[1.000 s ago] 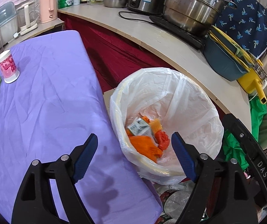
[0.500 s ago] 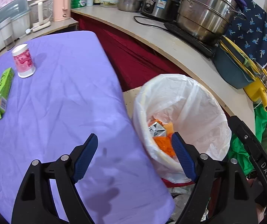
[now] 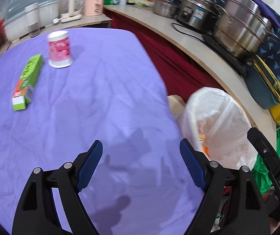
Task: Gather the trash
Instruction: 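Move both open tools back to the wasabi box and paper cup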
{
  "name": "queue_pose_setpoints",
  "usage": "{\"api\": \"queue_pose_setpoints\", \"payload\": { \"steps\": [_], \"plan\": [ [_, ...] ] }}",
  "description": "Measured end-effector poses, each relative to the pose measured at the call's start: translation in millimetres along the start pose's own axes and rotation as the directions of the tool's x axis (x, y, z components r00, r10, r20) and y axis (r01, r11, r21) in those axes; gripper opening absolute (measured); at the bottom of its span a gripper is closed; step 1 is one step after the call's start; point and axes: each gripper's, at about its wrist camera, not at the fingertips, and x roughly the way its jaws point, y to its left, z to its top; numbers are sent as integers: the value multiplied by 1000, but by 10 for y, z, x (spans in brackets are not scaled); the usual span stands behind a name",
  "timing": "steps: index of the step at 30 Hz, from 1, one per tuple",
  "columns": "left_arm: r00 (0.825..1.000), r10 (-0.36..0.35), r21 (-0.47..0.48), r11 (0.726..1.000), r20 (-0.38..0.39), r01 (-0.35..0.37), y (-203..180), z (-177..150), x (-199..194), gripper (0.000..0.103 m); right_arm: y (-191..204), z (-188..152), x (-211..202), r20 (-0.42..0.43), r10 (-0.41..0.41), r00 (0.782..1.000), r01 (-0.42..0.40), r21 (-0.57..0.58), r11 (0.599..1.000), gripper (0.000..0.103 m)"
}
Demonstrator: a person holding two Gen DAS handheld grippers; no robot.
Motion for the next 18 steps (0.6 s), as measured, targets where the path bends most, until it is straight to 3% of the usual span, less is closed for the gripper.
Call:
{"api": "queue_pose_setpoints", "payload": {
  "steps": [14,18],
  "plan": [
    [997,76,-111,991,15,-74,683,34,-89,77,562,-10,231,-38,73,997,-76,-78,994,63],
    [994,104,-138,985,23,-100,838,48,-121,84,710,-4,310,-50,87,995,-91,-98,991,63]
  ]
}}
